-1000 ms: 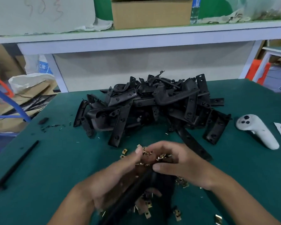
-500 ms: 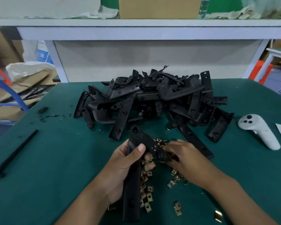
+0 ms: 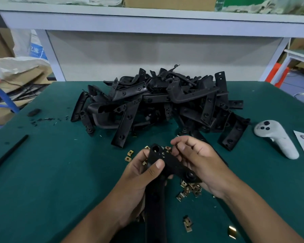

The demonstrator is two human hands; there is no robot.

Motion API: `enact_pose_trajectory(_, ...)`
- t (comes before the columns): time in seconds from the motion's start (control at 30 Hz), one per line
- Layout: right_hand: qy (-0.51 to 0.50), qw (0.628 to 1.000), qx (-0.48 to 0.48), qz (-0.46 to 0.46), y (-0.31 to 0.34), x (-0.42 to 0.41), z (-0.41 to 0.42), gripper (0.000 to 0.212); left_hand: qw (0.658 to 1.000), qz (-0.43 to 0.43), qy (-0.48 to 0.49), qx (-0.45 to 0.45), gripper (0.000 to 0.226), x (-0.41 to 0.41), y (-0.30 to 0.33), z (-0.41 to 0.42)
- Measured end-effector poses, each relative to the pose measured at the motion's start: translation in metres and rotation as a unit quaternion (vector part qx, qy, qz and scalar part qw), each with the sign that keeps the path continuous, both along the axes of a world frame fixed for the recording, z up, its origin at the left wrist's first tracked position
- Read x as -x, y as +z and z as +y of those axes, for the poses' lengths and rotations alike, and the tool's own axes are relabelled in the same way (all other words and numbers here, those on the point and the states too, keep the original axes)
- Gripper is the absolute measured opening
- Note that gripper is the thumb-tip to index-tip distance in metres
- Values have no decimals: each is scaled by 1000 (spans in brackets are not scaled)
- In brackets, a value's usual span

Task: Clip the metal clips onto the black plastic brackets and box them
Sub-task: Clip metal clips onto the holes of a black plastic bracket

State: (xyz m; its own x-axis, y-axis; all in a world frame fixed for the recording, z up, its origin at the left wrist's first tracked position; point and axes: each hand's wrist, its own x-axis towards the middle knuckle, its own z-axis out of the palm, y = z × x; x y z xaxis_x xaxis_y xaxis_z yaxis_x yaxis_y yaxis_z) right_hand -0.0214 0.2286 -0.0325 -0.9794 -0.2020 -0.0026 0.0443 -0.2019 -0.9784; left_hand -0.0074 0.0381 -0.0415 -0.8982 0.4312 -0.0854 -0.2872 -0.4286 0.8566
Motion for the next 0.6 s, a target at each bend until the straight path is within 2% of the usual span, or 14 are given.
enact_pose_trajectory(0.07, 11, 1000, 27, -5, 1, 1, 1, 20, 1000, 10, -9, 3, 28, 0, -1, 1)
enact_pose_trajectory(0.17, 15, 999, 32, -5, 1, 1, 3, 39, 1000, 19, -11, -3, 23, 1, -1, 0)
enact_pose_trajectory(0.27, 6, 1000, 15, -10, 3, 0, 2, 48, 999, 32, -13, 17, 28, 5, -2, -3)
enact_pose_trajectory(0.43, 27, 999, 44, -19, 8, -1, 4, 50, 998, 48, -28, 40, 37, 7, -8, -6)
enact_pose_trajectory(0.6, 18, 999, 38, -11, 11, -4, 2, 48, 997, 58, -34, 34, 59, 8, -13, -7)
